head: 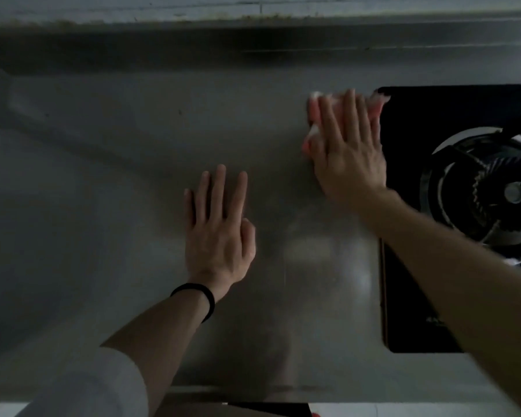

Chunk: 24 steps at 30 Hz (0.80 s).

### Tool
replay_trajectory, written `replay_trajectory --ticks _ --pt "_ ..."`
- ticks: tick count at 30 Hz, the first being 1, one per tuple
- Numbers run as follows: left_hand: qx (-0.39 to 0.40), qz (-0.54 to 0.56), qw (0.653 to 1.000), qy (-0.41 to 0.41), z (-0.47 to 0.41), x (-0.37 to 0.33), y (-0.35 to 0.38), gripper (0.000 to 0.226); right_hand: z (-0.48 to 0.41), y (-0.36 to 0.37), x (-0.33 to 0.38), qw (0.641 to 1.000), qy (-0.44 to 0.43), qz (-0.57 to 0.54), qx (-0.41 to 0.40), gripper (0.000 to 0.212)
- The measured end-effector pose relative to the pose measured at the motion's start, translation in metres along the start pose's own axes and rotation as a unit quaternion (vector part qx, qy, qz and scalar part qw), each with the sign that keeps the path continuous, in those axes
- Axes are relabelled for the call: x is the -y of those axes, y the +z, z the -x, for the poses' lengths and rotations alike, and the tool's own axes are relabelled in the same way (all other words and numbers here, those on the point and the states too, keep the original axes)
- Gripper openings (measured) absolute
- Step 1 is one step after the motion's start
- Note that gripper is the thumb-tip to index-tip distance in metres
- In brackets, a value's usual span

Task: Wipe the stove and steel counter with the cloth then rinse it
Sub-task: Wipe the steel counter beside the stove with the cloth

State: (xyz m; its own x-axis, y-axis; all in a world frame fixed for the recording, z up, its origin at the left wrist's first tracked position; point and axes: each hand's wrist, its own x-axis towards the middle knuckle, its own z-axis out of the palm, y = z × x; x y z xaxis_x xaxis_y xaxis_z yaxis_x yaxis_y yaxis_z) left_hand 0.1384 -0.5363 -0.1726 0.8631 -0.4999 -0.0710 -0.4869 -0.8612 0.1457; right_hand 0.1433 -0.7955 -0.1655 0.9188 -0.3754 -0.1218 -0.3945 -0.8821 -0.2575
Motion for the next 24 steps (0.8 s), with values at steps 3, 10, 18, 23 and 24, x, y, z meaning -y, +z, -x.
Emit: replay_trajectory --ticks 3,10,18,23,24 --pt "-0.005 -0.001 1.000 0.001 -0.001 -0.001 -0.001 0.075 -0.023 -0.003 -0.007 1.000 -0.006 0.016 0.018 0.064" --pt "-0.014 0.005 1.000 0.007 0.000 0.001 -0.001 0.074 0.114 0.017 0.036 0.999 -0.011 -0.020 -0.027 0.063" --pt "-0.024 0.005 0.999 0.023 0.000 0.004 0.002 0.077 0.333 0.051 0.075 0.998 -0.006 -0.055 0.014 0.073" --pt "-0.019 0.016 1.000 0.018 0.000 0.000 -0.002 0.075 0.347 0.053 0.083 0.998 0.037 -0.050 0.019 0.075" --pt "-0.019 0.017 1.000 0.018 0.000 0.000 -0.002 0.075 0.342 0.053 0.083 0.998 0.041 -0.056 0.010 0.072"
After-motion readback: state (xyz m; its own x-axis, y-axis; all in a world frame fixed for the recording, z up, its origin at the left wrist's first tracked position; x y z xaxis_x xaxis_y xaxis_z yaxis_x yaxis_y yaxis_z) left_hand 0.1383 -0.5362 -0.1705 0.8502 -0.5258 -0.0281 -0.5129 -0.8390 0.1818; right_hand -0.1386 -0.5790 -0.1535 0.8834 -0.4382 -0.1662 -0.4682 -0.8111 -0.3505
